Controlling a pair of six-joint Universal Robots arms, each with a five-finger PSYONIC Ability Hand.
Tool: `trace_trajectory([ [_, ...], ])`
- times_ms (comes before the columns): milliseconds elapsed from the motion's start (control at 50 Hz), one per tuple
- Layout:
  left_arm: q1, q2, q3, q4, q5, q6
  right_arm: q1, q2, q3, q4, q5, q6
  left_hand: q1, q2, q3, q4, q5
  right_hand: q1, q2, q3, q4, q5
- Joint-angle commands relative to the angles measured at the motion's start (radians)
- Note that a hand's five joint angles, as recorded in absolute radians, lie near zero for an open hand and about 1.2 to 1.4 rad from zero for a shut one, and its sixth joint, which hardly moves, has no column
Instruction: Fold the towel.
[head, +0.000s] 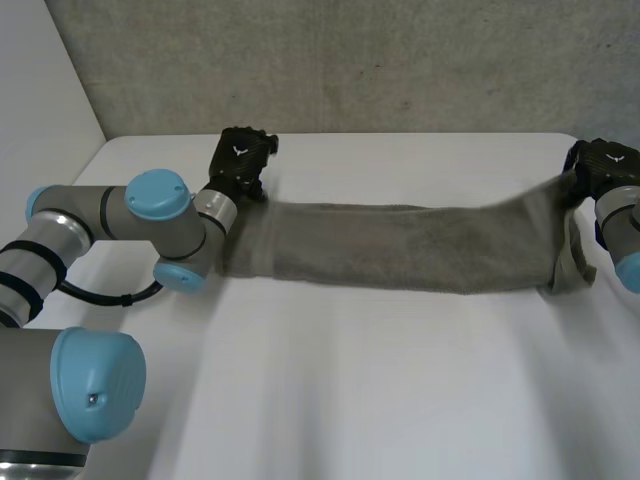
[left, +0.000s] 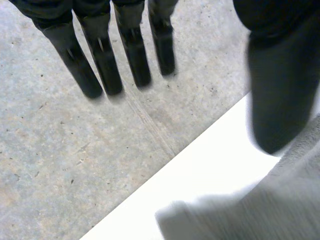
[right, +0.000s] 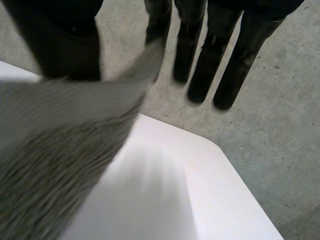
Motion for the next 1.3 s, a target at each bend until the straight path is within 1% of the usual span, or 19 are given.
trace_trajectory([
  [20, 0.000, 0.010, -0.022, -0.003, 0.002, 0.016, 0.005, 0.019, -0.042, 0.013, -0.001, -0.058, -0.397, -0.409, -0.391, -0.369, -0.417, -0.466, -0.449, -0.487, -0.486, -0.457],
  [120, -0.002, 0.050, -0.046, -0.034, 0.001, 0.056, -0.001, -0.033, -0.073, 0.057, -0.001, -0.146, -0.397, -0.409, -0.391, -0.369, -0.417, -0.466, -0.449, -0.487, -0.486, -0.457],
  [160, 0.006, 0.114, -0.090, -0.075, -0.011, 0.084, -0.001, -0.068, -0.071, 0.079, -0.006, -0.158, -0.385, -0.397, -0.380, -0.357, -0.405, -0.466, -0.449, -0.487, -0.486, -0.457],
  [180, 0.006, 0.114, -0.091, -0.075, -0.012, 0.084, -0.001, -0.068, -0.071, 0.079, -0.006, -0.158, -0.385, -0.397, -0.380, -0.357, -0.405, -0.466, -0.449, -0.487, -0.486, -0.457],
  [280, 0.037, 0.272, -0.256, -0.121, -0.008, 0.081, 0.004, -0.183, -0.028, 0.150, -0.024, -0.204, -0.353, -0.365, -0.347, -0.325, -0.373, -0.466, -0.449, -0.487, -0.486, -0.457],
  [320, 0.066, 0.412, -0.446, -0.115, 0.007, 0.087, 0.014, -0.244, 0.037, 0.159, -0.030, -0.285, -0.323, -0.336, -0.318, -0.296, -0.344, -0.466, -0.449, -0.487, -0.486, -0.457],
  [340, 0.066, 0.413, -0.447, -0.115, 0.007, 0.087, 0.014, -0.245, 0.038, 0.159, -0.031, -0.285, -0.323, -0.335, -0.318, -0.296, -0.344, -0.466, -0.449, -0.487, -0.486, -0.457],
  [380, 0.083, 0.532, -0.611, -0.085, 0.022, 0.088, 0.020, -0.316, 0.126, 0.170, -0.029, -0.380, -0.314, -0.327, -0.309, -0.287, -0.335, -0.466, -0.449, -0.487, -0.486, -0.457],
  [400, 0.083, 0.533, -0.612, -0.085, 0.022, 0.088, 0.020, -0.317, 0.127, 0.170, -0.029, -0.381, -0.314, -0.327, -0.309, -0.287, -0.335, -0.466, -0.449, -0.487, -0.486, -0.457],
  [440, 0.094, 0.623, -0.760, -0.051, 0.057, 0.091, 0.020, -0.369, 0.214, 0.176, -0.020, -0.440, -0.309, -0.321, -0.303, -0.281, -0.329, -0.466, -0.449, -0.487, -0.486, -0.457],
  [500, 0.100, 0.654, -0.825, -0.043, 0.074, 0.091, 0.017, -0.387, 0.263, 0.182, -0.020, -0.456, -0.291, -0.303, -0.286, -0.263, -0.311, -0.466, -0.449, -0.487, -0.486, -0.457],
  [540, 0.124, 0.700, -0.925, -0.036, 0.102, 0.094, 0.013, -0.409, 0.358, 0.202, -0.021, -0.459, -0.212, -0.224, -0.207, -0.185, -0.232, -0.466, -0.449, -0.487, -0.486, -0.457],
  [620, 0.149, 0.705, -0.977, -0.036, 0.123, 0.102, 0.014, -0.421, 0.438, 0.236, -0.027, -0.453, -0.129, -0.142, -0.124, -0.102, -0.150, -0.466, -0.449, -0.487, -0.486, -0.457],
  [720, 0.176, 0.666, -0.999, -0.034, 0.133, 0.141, 0.016, -0.430, 0.547, 0.226, -0.050, -0.420, -0.118, -0.130, -0.112, -0.090, -0.138, -0.338, -0.322, -0.359, -0.358, -0.329],
  [820, 0.176, 0.588, -0.983, -0.031, 0.136, 0.176, -0.007, -0.432, 0.631, 0.148, -0.139, -0.341, -0.127, -0.139, -0.121, -0.099, -0.147, -0.253, -0.237, -0.274, -0.273, -0.244],
  [880, 0.167, 0.553, -0.958, -0.023, 0.134, 0.177, -0.010, -0.429, 0.647, 0.102, -0.158, -0.319, -0.127, -0.139, -0.121, -0.099, -0.147, -0.194, -0.178, -0.216, -0.215, -0.186],
  [1020, 0.147, 0.504, -0.894, -0.023, 0.136, 0.177, -0.035, -0.368, 0.634, -0.019, -0.149, -0.359, -0.115, -0.127, -0.110, -0.087, -0.135, -0.036, -0.020, -0.057, -0.056, -0.027],
  [1200, 0.121, 0.462, -0.833, -0.025, 0.133, 0.173, -0.148, -0.364, 0.630, -0.016, -0.118, -0.474, 0.003, -0.010, 0.008, 0.030, -0.018, 0.073, 0.089, 0.052, 0.053, 0.082],
  [1300, 0.103, 0.459, -0.832, -0.023, 0.134, 0.176, -0.150, -0.378, 0.653, -0.016, -0.118, -0.493, 0.000, -0.013, 0.005, 0.027, -0.021, 0.061, 0.078, 0.040, 0.041, 0.070],
])
